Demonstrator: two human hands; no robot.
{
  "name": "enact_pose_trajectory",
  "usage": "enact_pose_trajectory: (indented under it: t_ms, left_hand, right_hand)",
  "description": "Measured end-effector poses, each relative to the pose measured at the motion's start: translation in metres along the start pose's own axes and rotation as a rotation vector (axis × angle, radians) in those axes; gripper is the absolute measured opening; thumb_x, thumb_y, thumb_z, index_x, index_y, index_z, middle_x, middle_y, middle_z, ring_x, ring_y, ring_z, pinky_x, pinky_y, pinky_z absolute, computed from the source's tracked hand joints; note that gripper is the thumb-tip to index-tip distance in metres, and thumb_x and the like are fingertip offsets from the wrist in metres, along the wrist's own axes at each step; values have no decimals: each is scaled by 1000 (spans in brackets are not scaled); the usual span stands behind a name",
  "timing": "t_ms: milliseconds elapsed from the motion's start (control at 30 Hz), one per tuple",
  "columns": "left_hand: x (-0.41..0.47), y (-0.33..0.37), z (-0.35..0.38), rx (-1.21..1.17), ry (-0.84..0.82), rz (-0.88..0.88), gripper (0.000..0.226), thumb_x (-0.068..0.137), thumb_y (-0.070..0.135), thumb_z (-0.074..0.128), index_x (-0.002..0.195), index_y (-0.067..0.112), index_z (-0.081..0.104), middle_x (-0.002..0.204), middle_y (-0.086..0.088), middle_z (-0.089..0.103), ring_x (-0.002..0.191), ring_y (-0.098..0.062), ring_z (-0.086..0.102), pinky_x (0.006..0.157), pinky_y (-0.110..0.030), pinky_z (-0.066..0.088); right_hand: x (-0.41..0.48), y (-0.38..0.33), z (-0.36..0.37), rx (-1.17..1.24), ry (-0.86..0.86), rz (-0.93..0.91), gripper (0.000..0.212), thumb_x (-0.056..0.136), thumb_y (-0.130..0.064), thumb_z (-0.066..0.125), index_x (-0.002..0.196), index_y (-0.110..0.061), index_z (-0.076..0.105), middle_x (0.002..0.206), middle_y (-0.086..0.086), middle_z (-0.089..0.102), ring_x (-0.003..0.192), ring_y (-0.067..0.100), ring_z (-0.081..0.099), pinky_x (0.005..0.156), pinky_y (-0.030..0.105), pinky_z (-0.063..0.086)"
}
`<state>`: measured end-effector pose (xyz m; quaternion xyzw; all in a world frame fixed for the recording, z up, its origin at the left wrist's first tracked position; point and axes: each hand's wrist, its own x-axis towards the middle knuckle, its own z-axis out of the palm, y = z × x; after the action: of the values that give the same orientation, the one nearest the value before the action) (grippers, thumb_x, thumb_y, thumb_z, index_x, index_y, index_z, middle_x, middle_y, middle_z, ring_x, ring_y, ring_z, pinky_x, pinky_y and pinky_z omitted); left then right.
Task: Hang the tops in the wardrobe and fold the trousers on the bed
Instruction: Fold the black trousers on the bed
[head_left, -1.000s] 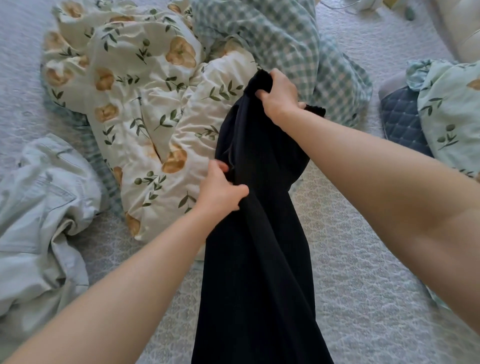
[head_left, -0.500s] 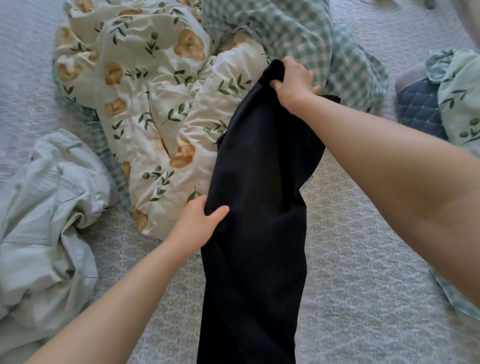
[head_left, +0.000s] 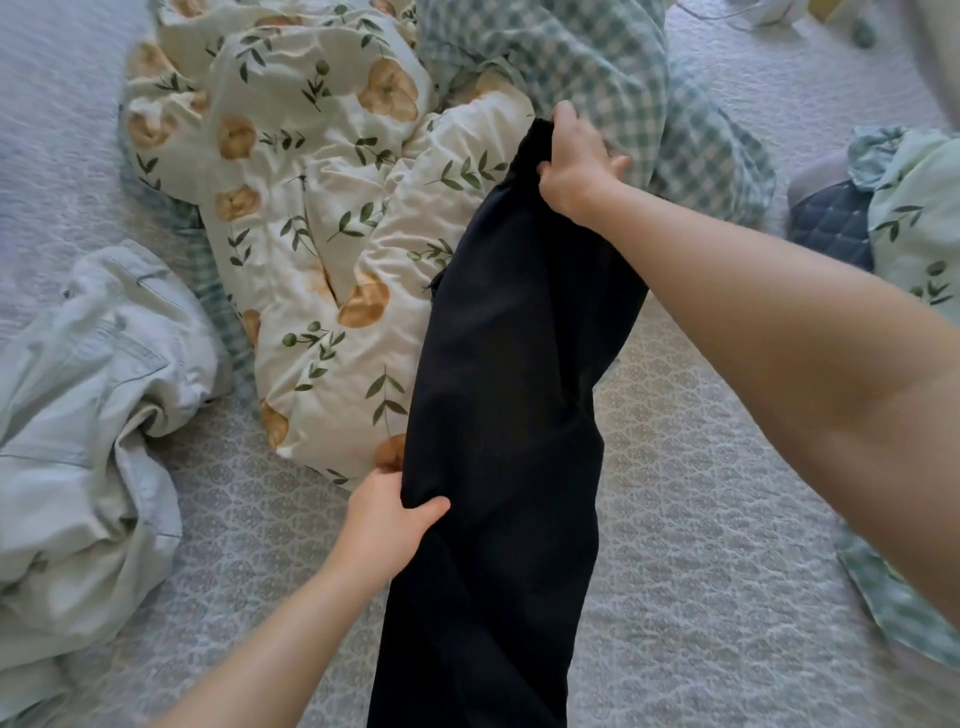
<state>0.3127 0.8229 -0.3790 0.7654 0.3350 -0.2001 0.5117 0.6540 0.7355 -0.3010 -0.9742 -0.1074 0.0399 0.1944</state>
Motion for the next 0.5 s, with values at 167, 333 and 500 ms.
enact_pose_trajectory:
  t_ms: [167, 333, 500]
  left_hand:
    - [-6, 15, -14, -249, -147, 7, 14, 86, 17, 75, 94, 28, 72, 91, 12, 76, 85, -5, 72, 66, -15, 54]
    - [0, 5, -39, -328, -78, -57, 9, 86, 17, 74, 94, 23, 73, 92, 9, 77, 84, -5, 72, 66, -17, 53]
    - [0, -18, -36, -291, -136, -130, 13, 88, 17, 72, 99, 26, 71, 94, 10, 76, 93, -10, 72, 78, -26, 56]
  right_hand:
    - [3, -18, -13, -10, 235, -292, 51, 78, 11, 41, 121, -15, 44, 106, 4, 48, 100, 25, 51, 95, 39, 28]
    - [26, -57, -8, -123, 100, -344, 43, 89, -14, 57, 130, -18, 44, 133, 8, 42, 123, 28, 39, 98, 43, 29]
    - [14, -42, 23, -240, 55, -343, 72, 92, -17, 62, 151, -10, 22, 152, 14, 28, 141, 32, 26, 114, 44, 25]
